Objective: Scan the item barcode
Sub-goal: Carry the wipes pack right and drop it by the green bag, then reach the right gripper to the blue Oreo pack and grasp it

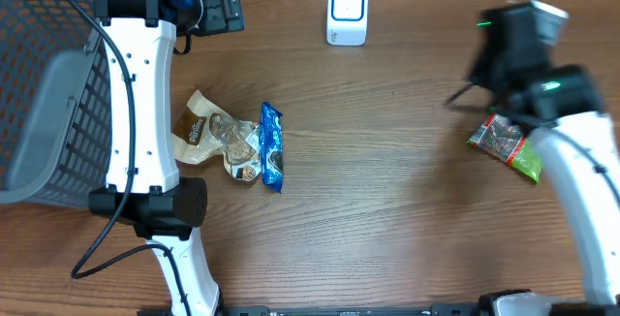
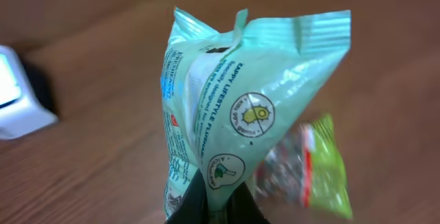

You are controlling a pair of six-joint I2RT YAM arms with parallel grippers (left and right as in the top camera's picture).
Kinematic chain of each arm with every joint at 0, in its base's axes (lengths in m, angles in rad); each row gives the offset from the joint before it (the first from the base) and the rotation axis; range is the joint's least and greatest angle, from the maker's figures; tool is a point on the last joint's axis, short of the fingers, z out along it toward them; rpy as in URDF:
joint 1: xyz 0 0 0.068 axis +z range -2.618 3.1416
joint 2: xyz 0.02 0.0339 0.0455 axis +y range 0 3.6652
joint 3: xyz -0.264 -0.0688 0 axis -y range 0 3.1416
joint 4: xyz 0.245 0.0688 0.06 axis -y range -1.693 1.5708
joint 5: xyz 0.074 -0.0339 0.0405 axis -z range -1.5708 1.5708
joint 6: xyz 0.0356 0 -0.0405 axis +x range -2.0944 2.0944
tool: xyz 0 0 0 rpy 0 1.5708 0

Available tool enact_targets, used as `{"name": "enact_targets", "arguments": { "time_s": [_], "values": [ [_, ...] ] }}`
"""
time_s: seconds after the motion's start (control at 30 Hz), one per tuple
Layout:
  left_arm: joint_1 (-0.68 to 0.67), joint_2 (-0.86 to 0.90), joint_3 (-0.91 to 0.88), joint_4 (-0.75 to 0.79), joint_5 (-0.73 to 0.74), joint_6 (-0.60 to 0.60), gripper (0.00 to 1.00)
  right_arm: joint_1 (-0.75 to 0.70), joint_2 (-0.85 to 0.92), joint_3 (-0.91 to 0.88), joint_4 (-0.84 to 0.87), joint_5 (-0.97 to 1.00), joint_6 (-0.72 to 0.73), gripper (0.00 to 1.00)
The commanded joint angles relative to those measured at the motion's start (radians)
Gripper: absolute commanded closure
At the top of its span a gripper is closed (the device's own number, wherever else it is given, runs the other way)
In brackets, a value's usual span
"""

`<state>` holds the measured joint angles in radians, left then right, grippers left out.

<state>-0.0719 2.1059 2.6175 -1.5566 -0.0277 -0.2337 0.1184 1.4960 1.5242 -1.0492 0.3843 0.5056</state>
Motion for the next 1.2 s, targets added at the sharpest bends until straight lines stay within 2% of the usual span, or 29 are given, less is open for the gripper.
{"name": "enact_targets", "arguments": {
  "time_s": [0.0,0.2,0.4,0.53,0.6,0.67,0.83,0.97,1.07,1.17],
  "values": [
    [0.0,0.0,0.011,-0.002,-0.006,0.001,0.0,-0.148,0.012,-0.016,-0.032,-0.27,0.082,0.96],
    [0.0,0.0,0.011,-0.002,-0.005,0.001,0.0,-0.4,0.071,-0.131,0.005,-0.414,0.04,0.96],
    [0.0,0.0,0.011,-0.002,-0.005,0.001,0.0,-0.512,0.15,-0.232,0.147,-0.589,-0.074,0.96],
    [0.0,0.0,0.011,-0.002,-0.005,0.001,0.0,-0.514,0.201,-0.248,0.153,-0.596,-0.092,0.88],
    [0.0,0.0,0.011,-0.002,-0.005,0.001,0.0,-0.512,0.213,-0.248,0.146,-0.609,-0.092,0.77],
    [0.0,0.0,0.011,-0.002,-0.005,0.001,0.0,-0.512,0.213,-0.246,0.143,-0.62,-0.092,0.72],
    [0.0,0.0,0.011,-0.002,-0.005,0.001,0.0,-0.511,0.188,-0.192,0.1,-0.678,-0.144,0.71],
    [0.0,0.0,0.011,-0.002,-0.005,0.001,0.0,-0.483,0.153,-0.123,0.051,-0.802,-0.196,0.71],
    [0.0,0.0,0.011,-0.002,-0.005,0.001,0.0,-0.411,0.121,-0.103,0.052,-0.902,-0.222,0.71],
    [0.0,0.0,0.011,-0.002,-0.005,0.001,0.0,-0.296,0.109,-0.103,0.066,-0.918,-0.221,0.71]
  ]
}}
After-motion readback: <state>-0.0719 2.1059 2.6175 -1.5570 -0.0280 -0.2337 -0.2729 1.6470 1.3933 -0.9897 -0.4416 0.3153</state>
